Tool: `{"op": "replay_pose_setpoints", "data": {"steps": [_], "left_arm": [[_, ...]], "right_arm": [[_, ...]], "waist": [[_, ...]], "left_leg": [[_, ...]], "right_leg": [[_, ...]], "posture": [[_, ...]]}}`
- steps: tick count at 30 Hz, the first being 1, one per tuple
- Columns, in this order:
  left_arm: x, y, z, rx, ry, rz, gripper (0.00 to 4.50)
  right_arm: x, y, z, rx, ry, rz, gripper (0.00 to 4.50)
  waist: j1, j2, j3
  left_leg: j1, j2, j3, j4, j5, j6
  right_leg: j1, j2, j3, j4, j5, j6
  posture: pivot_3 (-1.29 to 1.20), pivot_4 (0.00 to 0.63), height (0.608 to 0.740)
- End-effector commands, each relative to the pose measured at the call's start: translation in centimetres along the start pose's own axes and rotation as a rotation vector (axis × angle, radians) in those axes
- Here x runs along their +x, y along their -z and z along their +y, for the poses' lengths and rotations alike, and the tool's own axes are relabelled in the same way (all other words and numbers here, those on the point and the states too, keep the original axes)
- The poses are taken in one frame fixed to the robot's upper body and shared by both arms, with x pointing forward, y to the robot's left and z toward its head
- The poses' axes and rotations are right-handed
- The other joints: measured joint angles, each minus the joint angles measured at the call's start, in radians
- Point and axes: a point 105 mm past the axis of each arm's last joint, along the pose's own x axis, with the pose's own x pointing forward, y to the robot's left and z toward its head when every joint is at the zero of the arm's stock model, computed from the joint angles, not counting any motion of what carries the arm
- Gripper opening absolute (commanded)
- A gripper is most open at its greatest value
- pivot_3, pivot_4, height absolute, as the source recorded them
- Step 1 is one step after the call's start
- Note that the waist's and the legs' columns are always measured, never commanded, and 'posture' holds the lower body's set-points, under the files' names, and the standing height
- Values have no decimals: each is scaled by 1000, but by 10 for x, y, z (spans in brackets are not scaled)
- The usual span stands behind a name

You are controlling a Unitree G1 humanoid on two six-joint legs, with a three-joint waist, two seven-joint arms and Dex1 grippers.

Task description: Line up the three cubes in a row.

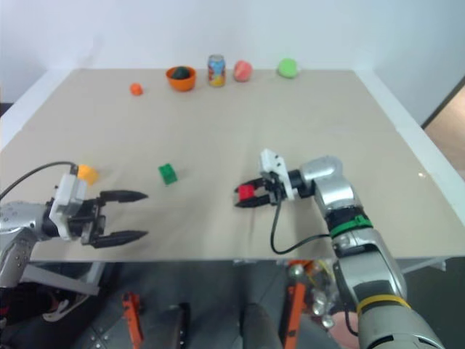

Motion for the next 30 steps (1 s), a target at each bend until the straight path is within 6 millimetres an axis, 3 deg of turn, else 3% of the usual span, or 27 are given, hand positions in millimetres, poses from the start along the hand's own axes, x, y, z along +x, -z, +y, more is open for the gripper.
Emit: {"op": "replay_pose_setpoints", "data": {"steps": [1, 30], "left_arm": [[-4, -12, -3, 56, -14, -9, 4500], [-1, -7, -8, 34, -24, -7, 4500]], "right_arm": [[4, -7, -5, -59, -1, -3, 1296], [10, 14, 0, -5, 40, -27, 1296]], "waist": [[0, 0, 0], [0, 0, 0]], "left_leg": [[0, 0, 0, 0, 0, 0], [1, 2, 0, 0, 0, 0]], "right_leg": [[0, 0, 0, 0, 0, 0], [0, 2, 0, 0, 1, -1]], "posture": [[0, 150, 740], [0, 150, 740]]}}
